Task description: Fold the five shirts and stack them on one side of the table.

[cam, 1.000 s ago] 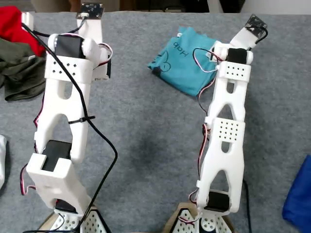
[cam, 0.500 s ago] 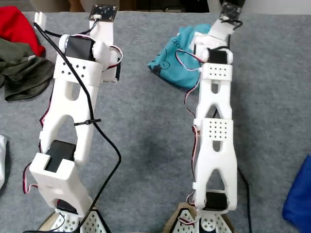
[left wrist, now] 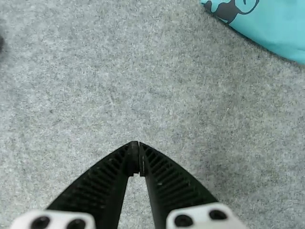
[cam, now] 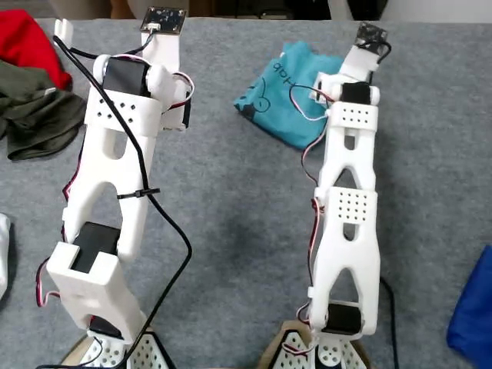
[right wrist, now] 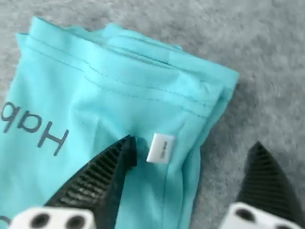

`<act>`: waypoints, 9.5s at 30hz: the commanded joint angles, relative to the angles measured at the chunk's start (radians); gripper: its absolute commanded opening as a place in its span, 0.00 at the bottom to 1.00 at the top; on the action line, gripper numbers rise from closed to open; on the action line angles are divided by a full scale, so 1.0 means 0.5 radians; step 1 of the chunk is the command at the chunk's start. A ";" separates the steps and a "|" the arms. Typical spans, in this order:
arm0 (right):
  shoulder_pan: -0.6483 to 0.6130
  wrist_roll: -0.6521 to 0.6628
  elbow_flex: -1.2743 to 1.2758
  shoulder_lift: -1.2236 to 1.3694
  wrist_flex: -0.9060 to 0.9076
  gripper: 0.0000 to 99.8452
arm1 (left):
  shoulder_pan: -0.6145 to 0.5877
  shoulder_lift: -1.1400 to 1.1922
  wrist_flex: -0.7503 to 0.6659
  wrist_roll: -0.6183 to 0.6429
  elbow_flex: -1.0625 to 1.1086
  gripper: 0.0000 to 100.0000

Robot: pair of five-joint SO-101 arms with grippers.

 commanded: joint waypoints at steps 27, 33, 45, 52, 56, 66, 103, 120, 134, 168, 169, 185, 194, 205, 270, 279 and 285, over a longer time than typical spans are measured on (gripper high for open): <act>-0.060 0.206 0.422 -0.035 -0.605 0.01 | 0.009 -0.115 0.018 0.003 -0.021 0.02; -0.195 0.206 0.158 -0.112 -0.298 0.01 | 0.012 -0.115 0.018 0.003 -0.021 0.02; -0.173 0.040 -0.265 -0.198 0.218 0.01 | -0.003 -0.115 0.018 0.003 -0.025 0.02; 0.207 -0.129 -0.265 -0.222 0.420 0.01 | 0.009 -0.115 0.018 0.003 -0.025 0.02; 0.440 -0.160 -0.265 -0.238 0.531 0.01 | 0.012 -0.115 0.018 0.040 -0.025 0.02; 0.895 -0.157 -0.265 -0.465 0.703 0.01 | 0.015 -0.115 0.018 0.043 -0.025 0.02; 2.634 0.761 -0.250 -1.115 1.108 0.01 | 0.439 -0.281 0.018 0.215 -0.025 0.02; 2.978 1.341 0.631 -1.131 1.108 0.01 | 0.571 -0.284 0.015 0.206 -0.028 0.02; 3.147 1.608 1.361 -1.511 1.099 0.01 | 0.565 -0.284 0.015 0.199 -0.028 0.02; 2.819 1.718 1.659 -1.800 1.016 0.01 | 0.552 -0.284 0.015 0.199 -0.028 0.02; 2.837 1.718 1.637 -1.763 0.970 0.01 | 0.552 -0.284 0.015 0.199 -0.028 0.02; 2.852 1.715 1.220 -1.511 1.040 0.01 | 0.163 -0.287 0.018 0.181 -0.098 0.02; 2.358 1.448 1.177 -1.849 1.108 0.01 | -1.212 -0.278 0.018 -0.068 -0.104 0.02; 1.183 1.096 1.950 -2.490 1.108 0.01 | -2.486 -0.281 0.018 -0.632 0.451 0.08; -0.207 0.605 3.003 -3.092 0.715 0.01 | -2.802 0.707 0.025 -0.221 -0.783 0.02; -0.216 0.605 3.009 -3.076 0.715 0.01 | -2.829 0.315 0.021 -0.080 -0.881 0.02; -0.216 0.605 3.098 -3.086 0.712 0.01 | -2.866 0.238 0.018 -0.068 -0.847 0.02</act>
